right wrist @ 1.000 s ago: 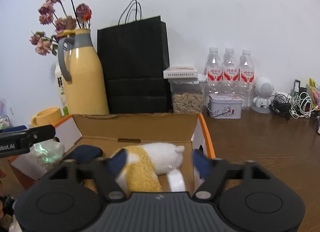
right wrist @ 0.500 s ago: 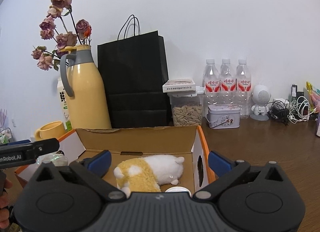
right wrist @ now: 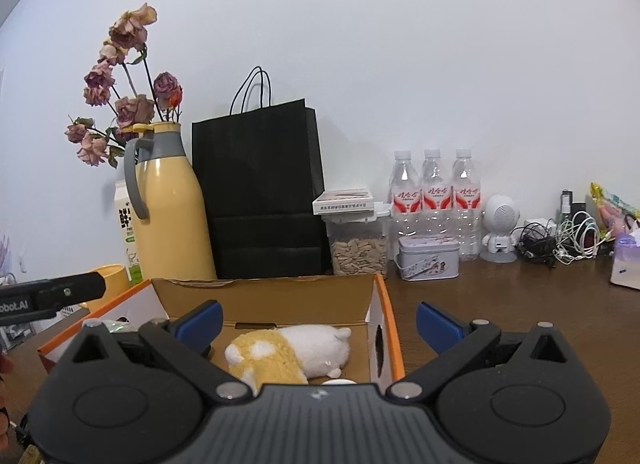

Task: Organize objects
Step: 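Lower the cap and plastic bag into the box and open both grippers, then withdraw both grippers and move the right gripper to the white plug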

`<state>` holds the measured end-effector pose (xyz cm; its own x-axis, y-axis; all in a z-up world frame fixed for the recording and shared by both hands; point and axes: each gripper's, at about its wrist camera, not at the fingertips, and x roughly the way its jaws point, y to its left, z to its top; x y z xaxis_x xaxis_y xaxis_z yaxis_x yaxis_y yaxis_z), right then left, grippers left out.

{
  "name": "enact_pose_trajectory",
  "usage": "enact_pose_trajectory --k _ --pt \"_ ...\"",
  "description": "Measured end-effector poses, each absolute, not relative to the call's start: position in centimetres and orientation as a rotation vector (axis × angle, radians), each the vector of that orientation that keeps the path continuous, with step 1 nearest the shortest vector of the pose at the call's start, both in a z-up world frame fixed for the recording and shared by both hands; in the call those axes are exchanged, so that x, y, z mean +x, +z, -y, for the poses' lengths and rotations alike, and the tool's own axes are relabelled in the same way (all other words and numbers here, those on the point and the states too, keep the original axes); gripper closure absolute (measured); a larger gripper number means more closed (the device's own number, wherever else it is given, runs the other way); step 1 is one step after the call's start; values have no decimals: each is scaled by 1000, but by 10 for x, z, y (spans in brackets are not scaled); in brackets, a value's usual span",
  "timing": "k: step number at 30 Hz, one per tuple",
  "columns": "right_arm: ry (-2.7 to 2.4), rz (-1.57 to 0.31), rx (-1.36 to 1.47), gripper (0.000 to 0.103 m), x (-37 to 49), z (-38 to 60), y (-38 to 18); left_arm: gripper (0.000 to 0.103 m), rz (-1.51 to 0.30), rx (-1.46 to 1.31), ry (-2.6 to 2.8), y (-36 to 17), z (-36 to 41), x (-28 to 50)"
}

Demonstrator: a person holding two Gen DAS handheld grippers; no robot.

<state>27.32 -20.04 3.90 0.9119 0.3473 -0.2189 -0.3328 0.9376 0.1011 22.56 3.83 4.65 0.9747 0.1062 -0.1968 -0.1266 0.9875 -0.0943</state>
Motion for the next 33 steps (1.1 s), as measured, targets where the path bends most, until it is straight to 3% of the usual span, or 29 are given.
enact_pose_trajectory --k 9,31,33 --pt "357 -246 23 0 230 215 42 0 -194 -121 113 56 -39 191" --pt "386 -535 -117 0 163 252 -8 0 -408 -102 113 27 -58 109" --pt "381 -555 -119 8 168 255 -9 0 -418 -106 125 25 -61 105"
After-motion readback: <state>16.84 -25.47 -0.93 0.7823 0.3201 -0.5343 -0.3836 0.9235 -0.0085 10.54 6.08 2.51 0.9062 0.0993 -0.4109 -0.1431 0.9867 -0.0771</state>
